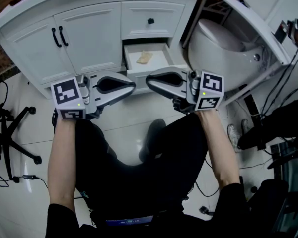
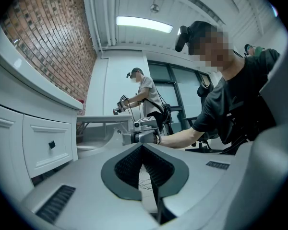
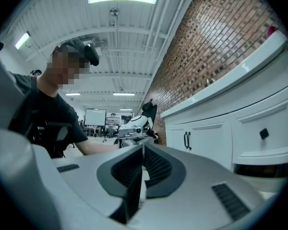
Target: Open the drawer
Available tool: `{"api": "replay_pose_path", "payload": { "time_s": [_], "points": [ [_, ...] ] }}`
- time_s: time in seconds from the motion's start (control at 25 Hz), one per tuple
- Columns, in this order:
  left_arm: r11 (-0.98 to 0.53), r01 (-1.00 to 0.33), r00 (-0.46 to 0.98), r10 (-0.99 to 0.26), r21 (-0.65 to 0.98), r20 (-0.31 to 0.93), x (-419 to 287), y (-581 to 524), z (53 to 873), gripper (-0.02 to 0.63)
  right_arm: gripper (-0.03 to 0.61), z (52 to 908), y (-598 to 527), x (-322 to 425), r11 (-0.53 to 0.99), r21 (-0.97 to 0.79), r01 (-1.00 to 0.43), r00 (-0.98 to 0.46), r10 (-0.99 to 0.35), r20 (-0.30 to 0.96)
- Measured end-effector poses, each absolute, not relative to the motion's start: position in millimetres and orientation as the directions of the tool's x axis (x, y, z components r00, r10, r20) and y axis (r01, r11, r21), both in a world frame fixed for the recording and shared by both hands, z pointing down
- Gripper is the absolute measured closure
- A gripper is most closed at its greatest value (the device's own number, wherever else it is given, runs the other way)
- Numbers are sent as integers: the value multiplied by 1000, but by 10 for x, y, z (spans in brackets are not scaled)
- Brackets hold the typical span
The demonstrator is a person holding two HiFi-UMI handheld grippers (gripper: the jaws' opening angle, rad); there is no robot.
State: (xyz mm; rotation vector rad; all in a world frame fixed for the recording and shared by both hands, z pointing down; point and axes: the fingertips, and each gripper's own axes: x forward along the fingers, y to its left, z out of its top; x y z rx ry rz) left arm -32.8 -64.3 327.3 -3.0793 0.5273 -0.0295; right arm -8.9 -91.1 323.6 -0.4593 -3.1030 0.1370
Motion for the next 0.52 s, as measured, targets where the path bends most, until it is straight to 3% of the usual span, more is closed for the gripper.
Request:
{"api": "replay_pose_path", "payload": {
  "time_s": [0.52],
  "points": [
    [-944, -330, 943, -331, -26, 27, -349, -656, 3272, 611, 551, 3220, -935, -108, 953, -82, 290, -957, 290, -11]
  ]
}}
